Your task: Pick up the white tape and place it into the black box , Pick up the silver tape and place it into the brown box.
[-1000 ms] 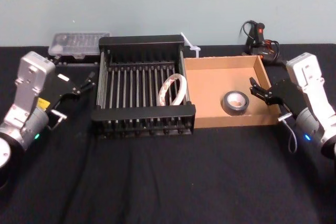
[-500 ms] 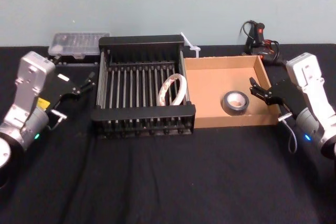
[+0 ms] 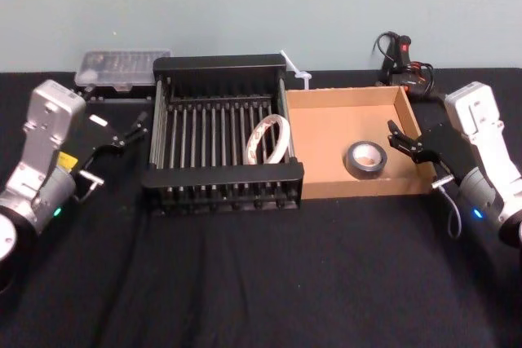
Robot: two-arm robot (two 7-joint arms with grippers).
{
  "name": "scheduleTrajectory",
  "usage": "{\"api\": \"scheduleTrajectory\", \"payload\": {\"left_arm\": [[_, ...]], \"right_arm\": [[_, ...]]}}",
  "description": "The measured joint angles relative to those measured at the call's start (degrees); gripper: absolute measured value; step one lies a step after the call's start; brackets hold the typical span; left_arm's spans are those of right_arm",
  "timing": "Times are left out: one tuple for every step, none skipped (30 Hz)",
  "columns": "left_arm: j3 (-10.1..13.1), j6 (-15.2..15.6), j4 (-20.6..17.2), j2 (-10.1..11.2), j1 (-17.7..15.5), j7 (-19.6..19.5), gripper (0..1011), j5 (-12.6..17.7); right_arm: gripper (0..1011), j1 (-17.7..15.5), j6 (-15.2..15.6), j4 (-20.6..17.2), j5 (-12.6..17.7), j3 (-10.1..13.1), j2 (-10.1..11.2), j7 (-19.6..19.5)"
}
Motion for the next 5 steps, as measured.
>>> {"api": "scheduleTrajectory", "payload": {"left_arm": [[0.00,0.00,0.00,0.00,0.00,0.00,1001,0.00],[0.00,0.00,0.00,0.00,0.00,0.00,1001,0.00],[0.00,0.00,0.00,0.00,0.00,0.00,1001,0.00],[0.00,0.00,0.00,0.00,0.00,0.00,1001,0.00],[0.00,0.00,0.00,0.00,0.00,0.00,1001,0.00]], "right_arm": [[1002,0.00,0.00,0.00,0.00,0.00,0.00,0.00],[1002,0.00,0.00,0.00,0.00,0.00,0.00,0.00],[1002,0.00,0.00,0.00,0.00,0.00,0.00,0.00],[1002,0.00,0.00,0.00,0.00,0.00,0.00,0.00],[1002,0.00,0.00,0.00,0.00,0.00,0.00,0.00]]}}
